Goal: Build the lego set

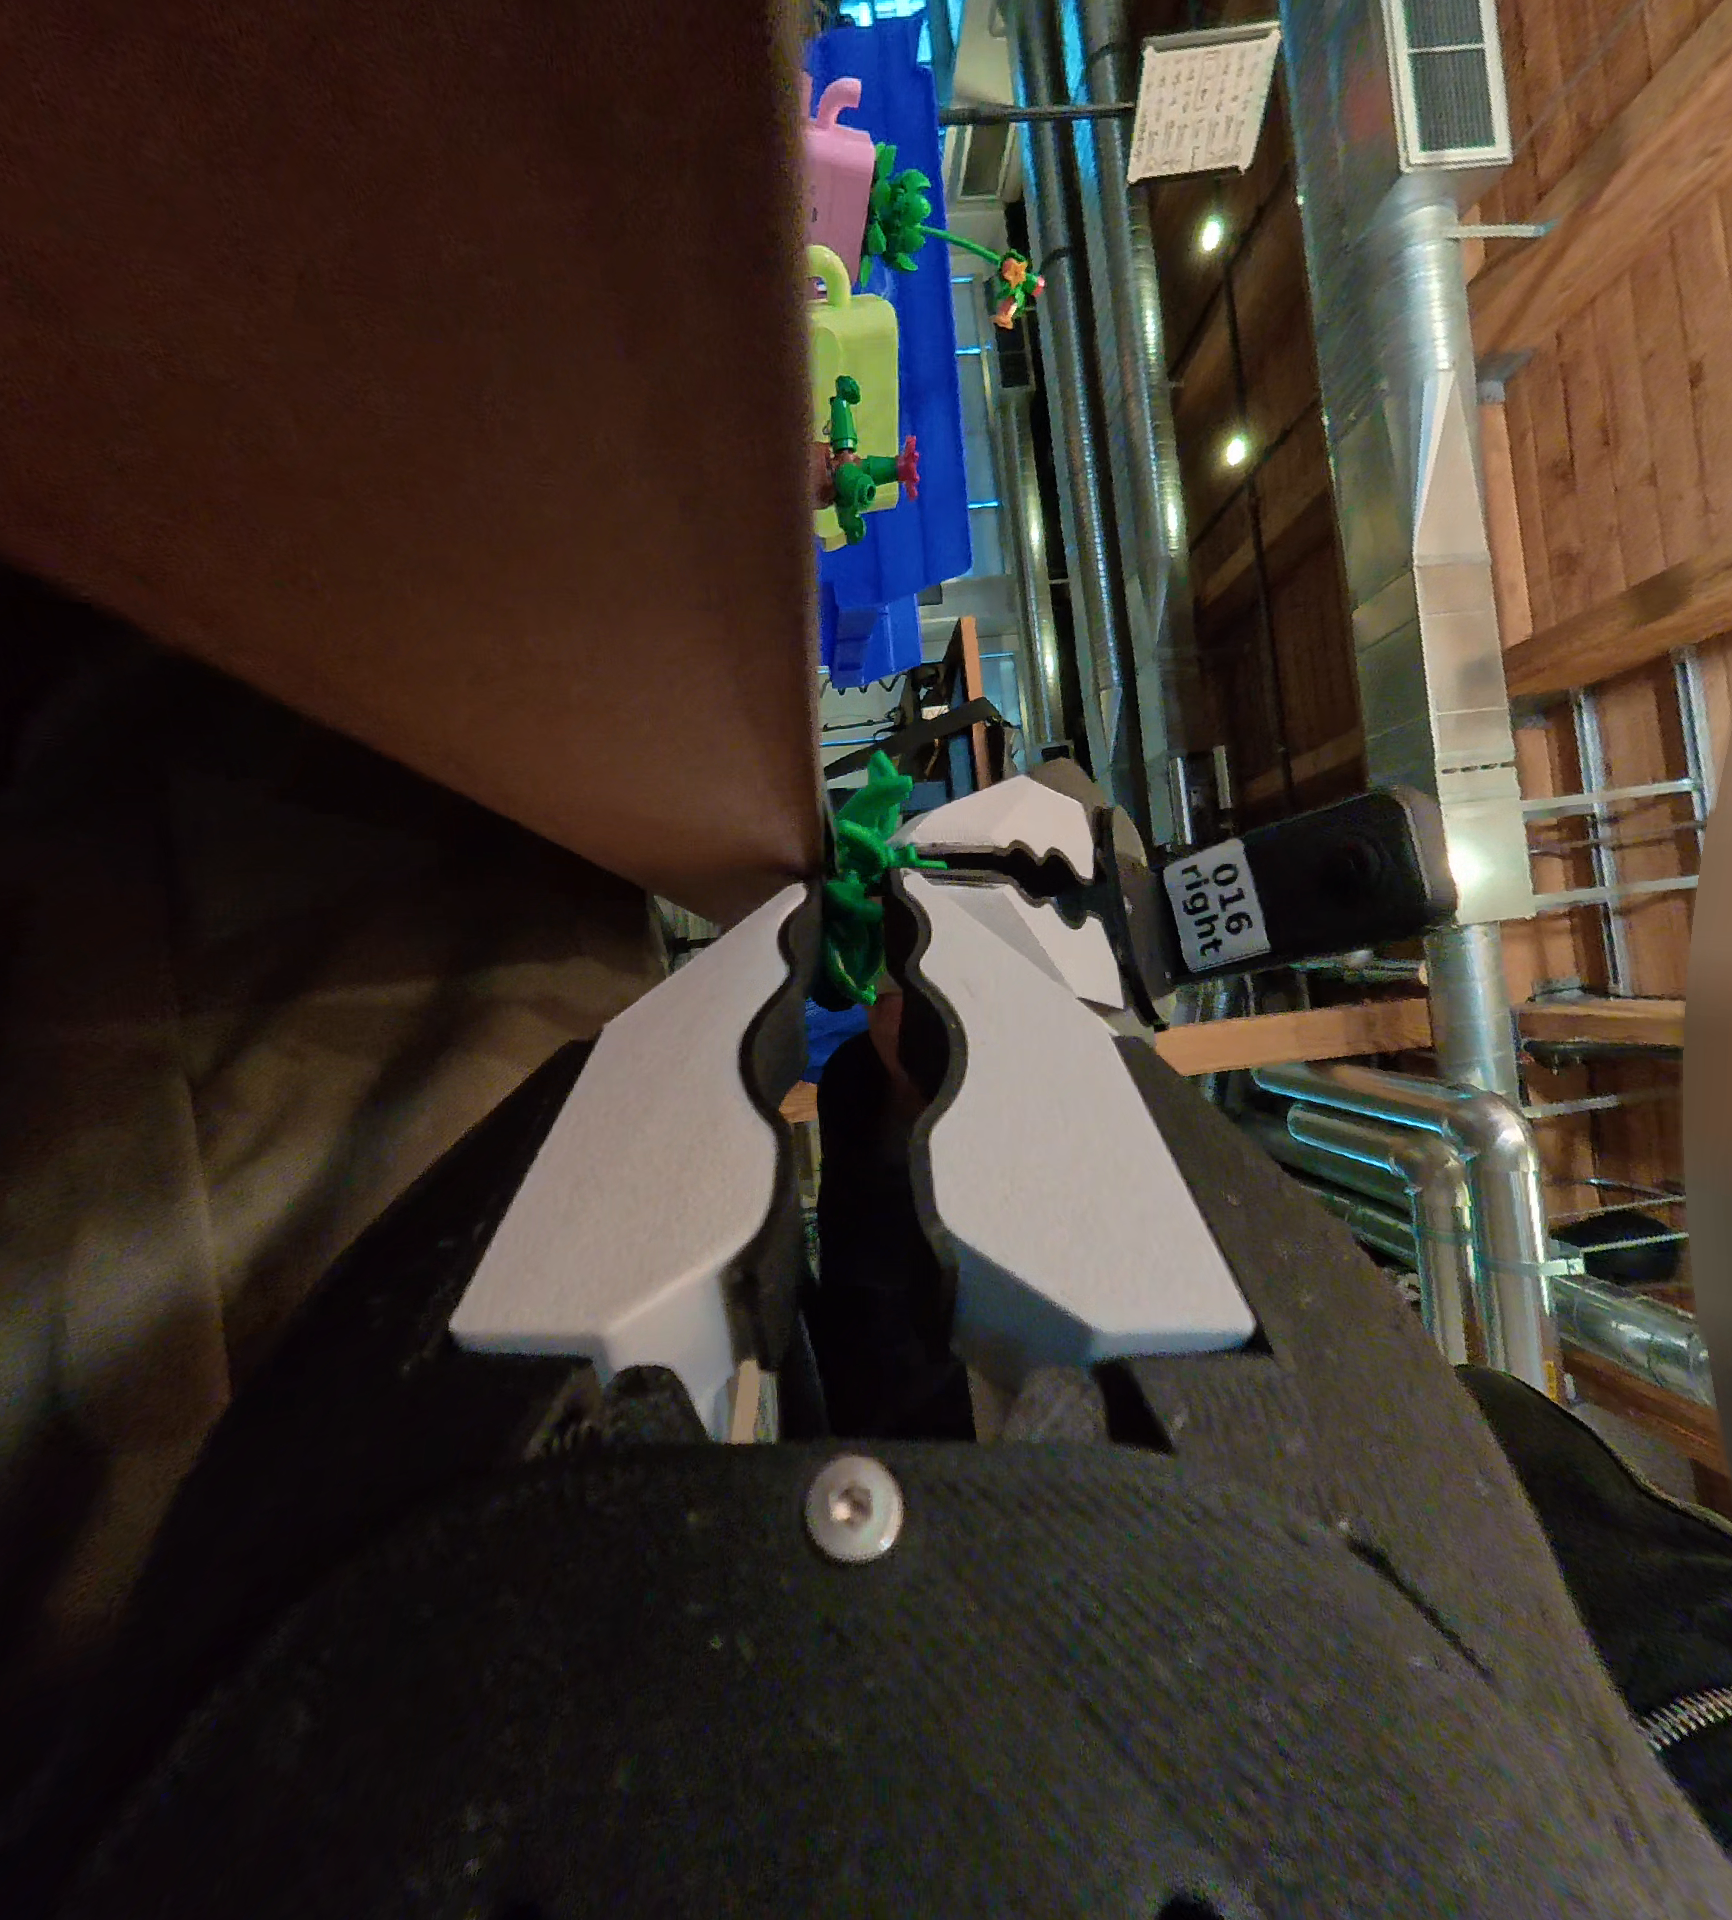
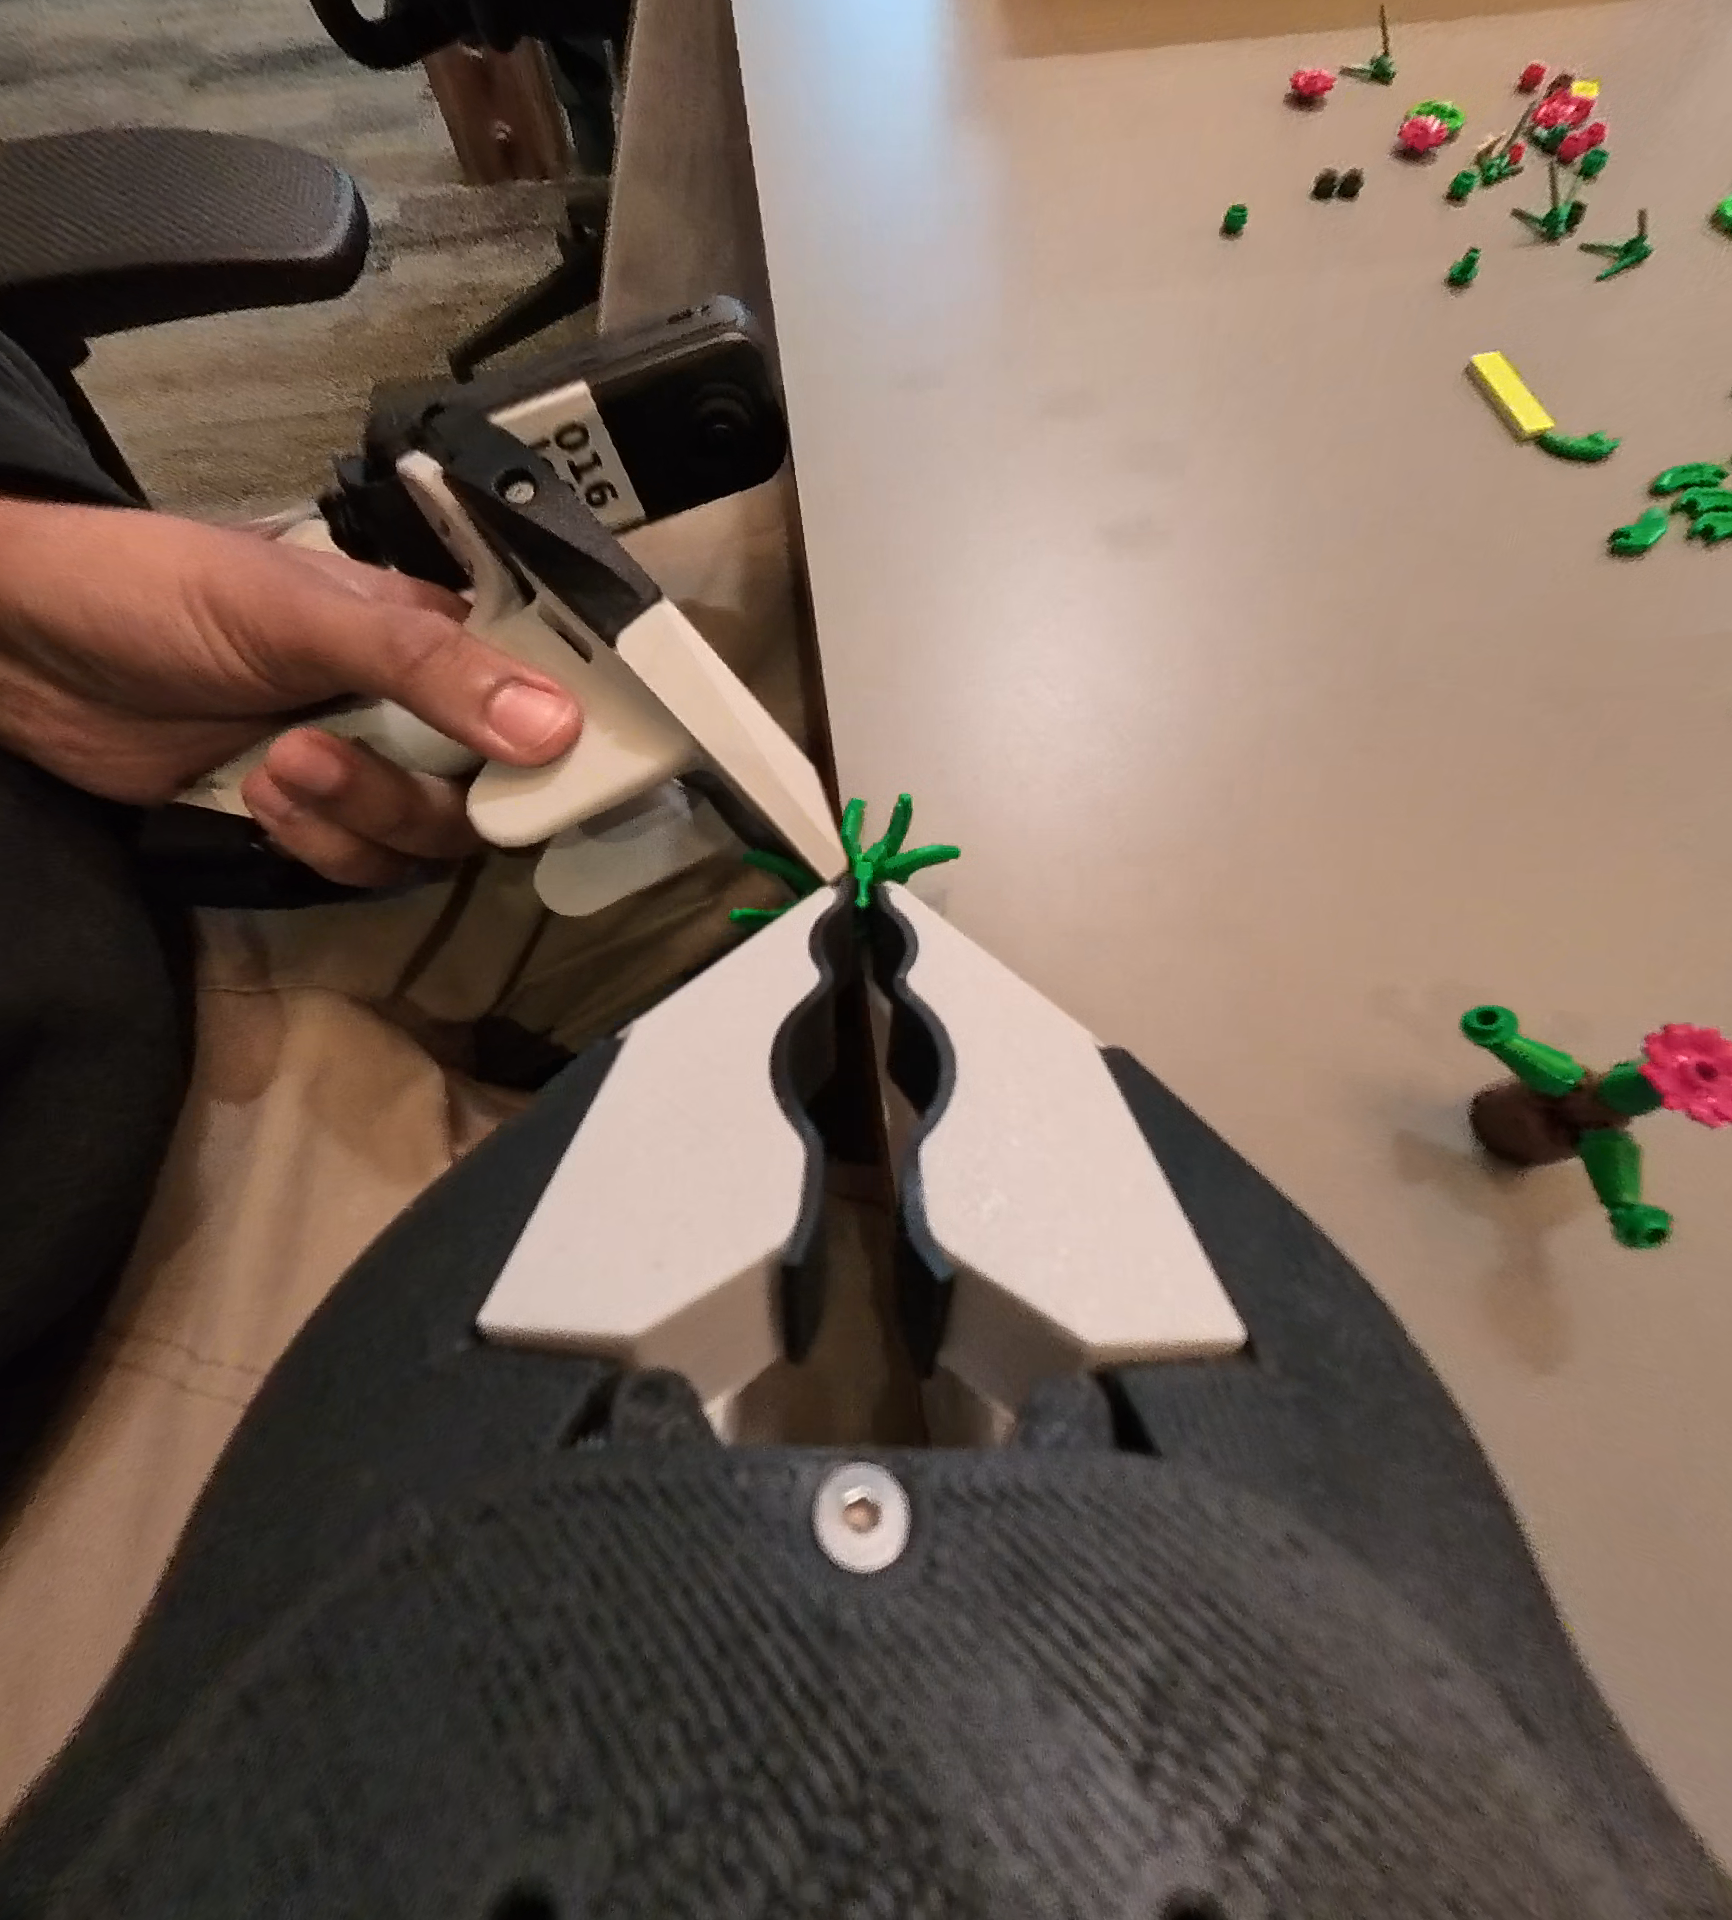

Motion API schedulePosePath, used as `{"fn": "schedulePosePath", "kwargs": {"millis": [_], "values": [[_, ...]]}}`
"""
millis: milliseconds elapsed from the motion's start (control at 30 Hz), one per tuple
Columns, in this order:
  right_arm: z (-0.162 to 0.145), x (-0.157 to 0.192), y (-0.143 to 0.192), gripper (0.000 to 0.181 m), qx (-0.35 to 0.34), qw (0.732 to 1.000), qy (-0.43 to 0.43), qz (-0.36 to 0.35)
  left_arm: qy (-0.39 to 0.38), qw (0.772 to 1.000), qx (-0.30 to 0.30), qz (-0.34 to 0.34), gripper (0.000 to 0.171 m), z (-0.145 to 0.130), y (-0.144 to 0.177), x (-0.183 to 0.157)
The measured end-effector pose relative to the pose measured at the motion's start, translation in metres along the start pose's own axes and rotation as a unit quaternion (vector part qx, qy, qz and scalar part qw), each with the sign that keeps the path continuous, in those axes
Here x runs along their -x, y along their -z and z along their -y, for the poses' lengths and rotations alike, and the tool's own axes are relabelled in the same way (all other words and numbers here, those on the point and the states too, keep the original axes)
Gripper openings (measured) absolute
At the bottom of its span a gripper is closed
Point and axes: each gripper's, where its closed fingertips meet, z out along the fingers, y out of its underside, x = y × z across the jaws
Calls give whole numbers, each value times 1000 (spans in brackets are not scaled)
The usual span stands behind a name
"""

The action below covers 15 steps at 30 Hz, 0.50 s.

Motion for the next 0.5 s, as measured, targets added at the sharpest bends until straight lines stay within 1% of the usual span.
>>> {"fn": "schedulePosePath", "kwargs": {"millis": [100,400,500], "values": [[5,1,6,1,-18,1000,-8,-3,2,1000,-2,-12,9,0,1,-3],[-4,4,4,1,-2,999,-4,-32,-12,1000,1,-14,11,0,0,-2],[-5,3,5,0,-10,999,-20,-30,-25,1000,1,-12,11,-1,-2,-2]]}}
